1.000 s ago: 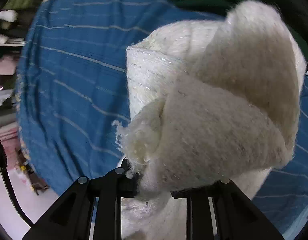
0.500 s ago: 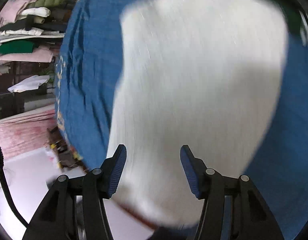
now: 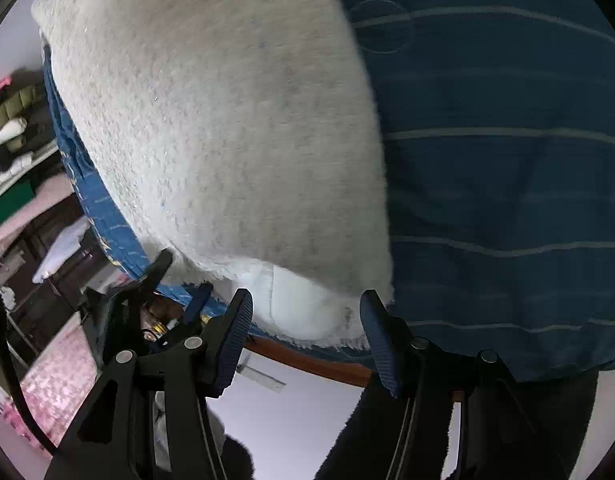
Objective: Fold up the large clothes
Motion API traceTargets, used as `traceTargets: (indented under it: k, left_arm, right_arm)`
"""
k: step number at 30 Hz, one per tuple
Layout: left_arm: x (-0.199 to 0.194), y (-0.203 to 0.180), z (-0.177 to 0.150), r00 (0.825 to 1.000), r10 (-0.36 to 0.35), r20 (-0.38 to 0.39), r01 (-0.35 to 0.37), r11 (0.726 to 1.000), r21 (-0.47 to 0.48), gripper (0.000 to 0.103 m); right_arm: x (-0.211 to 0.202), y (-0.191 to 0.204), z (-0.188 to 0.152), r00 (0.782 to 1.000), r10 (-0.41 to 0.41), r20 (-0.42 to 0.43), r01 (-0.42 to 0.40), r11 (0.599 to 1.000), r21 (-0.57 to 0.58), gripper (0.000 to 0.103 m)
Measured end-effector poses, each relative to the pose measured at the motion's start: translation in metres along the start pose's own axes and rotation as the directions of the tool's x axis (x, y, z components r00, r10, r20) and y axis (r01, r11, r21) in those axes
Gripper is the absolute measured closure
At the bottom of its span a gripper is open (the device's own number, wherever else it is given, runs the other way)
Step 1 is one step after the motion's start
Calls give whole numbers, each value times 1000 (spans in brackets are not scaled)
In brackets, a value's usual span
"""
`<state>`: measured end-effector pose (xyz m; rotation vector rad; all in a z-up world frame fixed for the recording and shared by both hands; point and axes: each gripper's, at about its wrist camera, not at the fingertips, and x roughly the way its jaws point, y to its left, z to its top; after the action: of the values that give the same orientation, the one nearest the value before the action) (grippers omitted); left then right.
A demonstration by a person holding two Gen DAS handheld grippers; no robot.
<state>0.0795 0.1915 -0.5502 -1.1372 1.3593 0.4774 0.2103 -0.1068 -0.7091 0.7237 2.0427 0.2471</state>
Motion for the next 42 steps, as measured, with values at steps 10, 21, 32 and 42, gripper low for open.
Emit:
traceTargets:
  k: [10, 21, 32, 42]
  left_arm:
    - [-54, 9, 12, 997, 33, 76, -44, 988, 146, 102]
    - [-53, -14, 16, 943, 218, 251, -293, 903, 315, 92]
    - [15, -87, 28, 890, 252, 381, -395, 843, 366, 6]
    - [8, -119, 15, 854, 307, 420, -471, 798, 376, 6]
  right_arm:
    - [-15, -8, -2, 1000, 11, 5, -11, 999, -47, 45]
    - [-76, 18, 68, 976, 42, 213, 0, 981, -193, 36]
    - [-133, 65, 287, 883, 377, 279, -230, 867, -442, 36]
    - [-135, 102, 303, 789, 540, 294, -403, 815, -416, 87]
